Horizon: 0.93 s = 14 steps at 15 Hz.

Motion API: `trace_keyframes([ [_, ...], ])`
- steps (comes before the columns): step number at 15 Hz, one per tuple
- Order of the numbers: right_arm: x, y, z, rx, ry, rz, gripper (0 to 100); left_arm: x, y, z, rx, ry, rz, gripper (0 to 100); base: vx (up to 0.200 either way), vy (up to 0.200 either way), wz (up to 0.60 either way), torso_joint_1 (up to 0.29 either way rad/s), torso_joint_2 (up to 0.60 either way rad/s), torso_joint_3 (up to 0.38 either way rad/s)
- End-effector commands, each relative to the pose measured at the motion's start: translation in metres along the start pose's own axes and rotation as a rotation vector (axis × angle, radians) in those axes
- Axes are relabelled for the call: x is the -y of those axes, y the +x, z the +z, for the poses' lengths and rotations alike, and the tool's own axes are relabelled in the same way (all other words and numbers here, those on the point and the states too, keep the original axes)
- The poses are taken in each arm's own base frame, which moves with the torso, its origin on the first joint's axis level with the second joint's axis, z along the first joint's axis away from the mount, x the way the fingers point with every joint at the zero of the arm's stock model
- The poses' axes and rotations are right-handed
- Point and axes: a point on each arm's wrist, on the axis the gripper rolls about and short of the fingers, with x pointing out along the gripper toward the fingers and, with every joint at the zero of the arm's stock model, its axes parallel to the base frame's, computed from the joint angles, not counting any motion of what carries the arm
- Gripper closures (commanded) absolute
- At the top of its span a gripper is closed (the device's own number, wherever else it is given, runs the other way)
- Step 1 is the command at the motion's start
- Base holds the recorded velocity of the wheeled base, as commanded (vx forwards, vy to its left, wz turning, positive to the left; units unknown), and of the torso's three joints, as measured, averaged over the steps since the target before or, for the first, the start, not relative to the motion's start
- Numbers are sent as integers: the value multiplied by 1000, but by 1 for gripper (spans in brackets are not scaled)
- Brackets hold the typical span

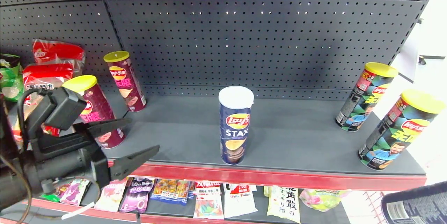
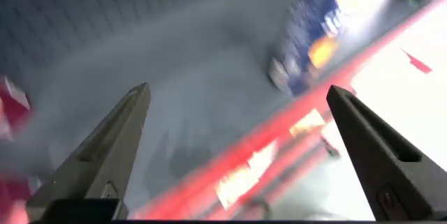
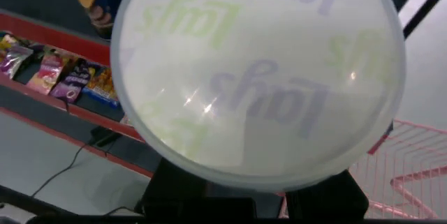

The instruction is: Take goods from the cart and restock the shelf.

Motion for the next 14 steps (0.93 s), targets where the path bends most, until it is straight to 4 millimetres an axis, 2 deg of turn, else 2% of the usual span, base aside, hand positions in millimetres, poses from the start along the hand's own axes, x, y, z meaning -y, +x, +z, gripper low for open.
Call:
trace_keyframes([
  [1, 1, 46, 45, -115, -46, 145, 100, 31, -66, -7, -10, -8, 0, 0, 0, 0, 0, 0, 0, 0],
  [3, -5, 68, 61, -154, -69, 218, 100, 44, -93, -19, -49, -25, -5, 0, 0, 0, 0, 0, 0, 0],
  [4, -9, 88, 72, -187, -79, 243, 100, 51, -109, -29, -70, -31, 0, 0, 0, 0, 0, 0, 0, 0],
  [6, -12, 120, 86, -201, -78, 245, 100, 58, -123, -39, -89, -33, 37, 0, 0, 0, 0, 0, 0, 0],
  [8, -17, 171, 101, -163, -88, 250, 100, 62, -135, -46, -86, -27, 97, 0, 0, 0, 0, 0, 0, 0],
  [9, -20, 184, 101, -178, -96, 262, 100, 63, -137, -47, -84, -26, 103, 0, 0, 0, 0, 0, 0, 0],
  [10, -27, 209, 104, -203, -108, 297, 100, 64, -138, -48, -83, -25, 111, 0, 0, 0, 0, 0, 0, 0],
  [11, -30, 220, 105, -214, -110, 302, 100, 64, -138, -48, -82, -27, 110, 0, 0, 0, 0, 0, 0, 0],
  [13, -36, 257, 111, -227, -113, 305, 100, 63, -138, -47, -80, -29, 108, 0, 0, 0, 0, 0, 0, 0],
  [14, -37, 268, 113, -228, -117, 307, 100, 64, -138, -47, -79, -29, 110, 0, 0, 0, 0, 0, 0, 0],
])
